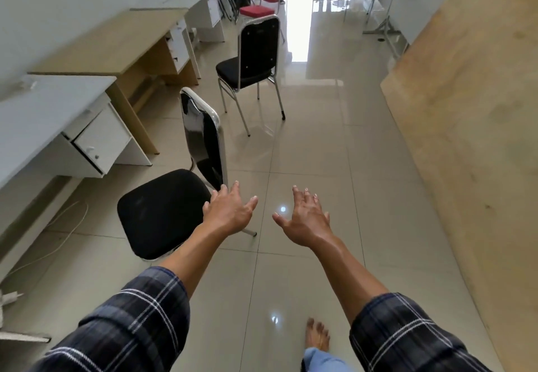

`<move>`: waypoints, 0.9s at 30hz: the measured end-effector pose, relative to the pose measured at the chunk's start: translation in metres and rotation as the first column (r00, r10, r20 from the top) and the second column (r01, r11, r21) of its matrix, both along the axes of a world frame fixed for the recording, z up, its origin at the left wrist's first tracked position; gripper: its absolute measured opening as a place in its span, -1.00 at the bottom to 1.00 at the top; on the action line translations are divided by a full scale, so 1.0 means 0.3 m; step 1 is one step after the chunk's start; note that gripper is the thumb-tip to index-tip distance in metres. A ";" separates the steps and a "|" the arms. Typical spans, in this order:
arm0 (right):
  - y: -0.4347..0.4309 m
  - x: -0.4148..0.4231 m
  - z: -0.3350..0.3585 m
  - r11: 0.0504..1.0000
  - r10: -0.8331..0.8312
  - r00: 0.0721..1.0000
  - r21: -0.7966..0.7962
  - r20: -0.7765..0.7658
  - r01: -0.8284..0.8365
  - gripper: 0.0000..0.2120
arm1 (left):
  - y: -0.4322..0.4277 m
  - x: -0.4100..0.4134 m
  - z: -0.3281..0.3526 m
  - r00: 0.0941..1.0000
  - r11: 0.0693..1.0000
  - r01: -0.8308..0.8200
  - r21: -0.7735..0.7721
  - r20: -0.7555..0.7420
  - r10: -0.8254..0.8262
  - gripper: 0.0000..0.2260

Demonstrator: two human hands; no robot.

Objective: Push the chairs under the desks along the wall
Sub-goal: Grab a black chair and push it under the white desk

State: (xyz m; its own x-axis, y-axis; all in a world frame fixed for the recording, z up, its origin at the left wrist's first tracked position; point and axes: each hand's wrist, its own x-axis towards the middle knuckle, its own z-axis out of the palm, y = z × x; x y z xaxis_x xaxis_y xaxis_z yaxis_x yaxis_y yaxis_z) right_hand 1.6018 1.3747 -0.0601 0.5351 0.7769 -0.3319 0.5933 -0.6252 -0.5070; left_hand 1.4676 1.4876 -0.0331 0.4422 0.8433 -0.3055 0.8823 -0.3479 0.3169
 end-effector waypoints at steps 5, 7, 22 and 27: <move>0.233 0.265 0.042 0.986 0.165 0.976 -0.050 0.139 -0.159 -0.17 | 0.168 0.208 0.002 0.997 0.997 -0.080 0.019 -0.008 0.080 -0.36; 0.331 0.353 0.062 0.974 0.227 0.952 -0.073 0.206 -0.216 -0.17 | 0.234 0.277 0.005 0.995 0.994 -0.105 0.031 0.000 0.105 -0.36; 1.227 0.653 0.102 0.932 0.363 0.923 -0.051 0.129 -0.359 -0.09 | 1.043 0.546 -0.001 0.947 0.935 -0.321 0.154 0.021 0.321 -0.29; 1.480 0.699 0.144 0.903 0.429 0.890 -0.034 0.158 -0.429 -0.12 | 1.275 0.586 -0.007 0.920 0.913 -0.381 0.147 -0.037 0.390 -0.26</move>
State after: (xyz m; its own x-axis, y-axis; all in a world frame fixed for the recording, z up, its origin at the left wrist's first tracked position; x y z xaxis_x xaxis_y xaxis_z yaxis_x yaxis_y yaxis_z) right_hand 1.8115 1.8188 -0.0168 0.1950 0.9430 -0.2697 0.8758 -0.2912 -0.3849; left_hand 1.6433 1.8703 -0.0353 0.0579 0.9792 -0.1943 0.9733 -0.0121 0.2291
